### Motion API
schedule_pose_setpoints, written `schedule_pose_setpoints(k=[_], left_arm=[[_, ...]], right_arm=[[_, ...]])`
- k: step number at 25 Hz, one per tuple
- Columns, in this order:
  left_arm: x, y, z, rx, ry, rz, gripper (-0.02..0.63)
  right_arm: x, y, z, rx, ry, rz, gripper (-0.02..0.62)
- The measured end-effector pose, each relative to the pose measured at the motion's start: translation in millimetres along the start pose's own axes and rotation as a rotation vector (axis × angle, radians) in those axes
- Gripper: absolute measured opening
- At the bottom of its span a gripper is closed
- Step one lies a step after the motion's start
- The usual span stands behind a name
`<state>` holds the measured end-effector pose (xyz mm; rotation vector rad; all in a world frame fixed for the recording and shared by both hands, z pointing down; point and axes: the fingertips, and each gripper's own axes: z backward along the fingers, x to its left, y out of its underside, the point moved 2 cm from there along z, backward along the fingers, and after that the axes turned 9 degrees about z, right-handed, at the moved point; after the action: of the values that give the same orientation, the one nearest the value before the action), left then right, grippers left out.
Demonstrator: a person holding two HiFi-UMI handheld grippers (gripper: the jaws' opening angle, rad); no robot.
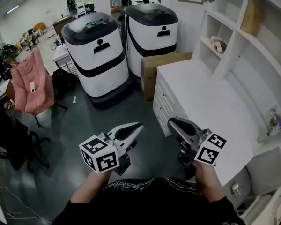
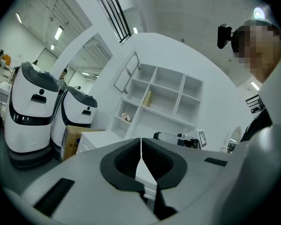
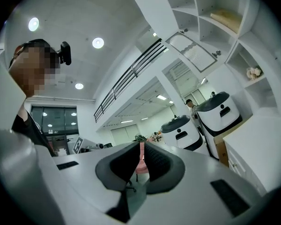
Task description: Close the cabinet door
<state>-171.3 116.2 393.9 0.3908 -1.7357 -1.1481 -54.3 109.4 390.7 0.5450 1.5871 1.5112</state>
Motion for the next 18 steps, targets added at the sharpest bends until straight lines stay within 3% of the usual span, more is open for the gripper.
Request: schedule_pose_setpoints(k=[7, 12, 18], left_arm=[[46.0, -44.4, -52.4, 0.016, 0.036, -0.021, 0.025], [80.8, -77.2, -96.5, 0.026, 0.088, -0.060, 0.025], [139.7, -132.1, -175.4, 0.062, 0.172, -0.067, 0.025]], right_arm=[[-66.3, -31.9, -31.8, -0.031, 0.026, 0.029, 0.055], [-113.3, -41.3, -56.4, -0.068, 0.030, -0.008, 0.055], [-200.3, -69.8, -90.3, -0.080, 0.128, 0.027, 0.055]])
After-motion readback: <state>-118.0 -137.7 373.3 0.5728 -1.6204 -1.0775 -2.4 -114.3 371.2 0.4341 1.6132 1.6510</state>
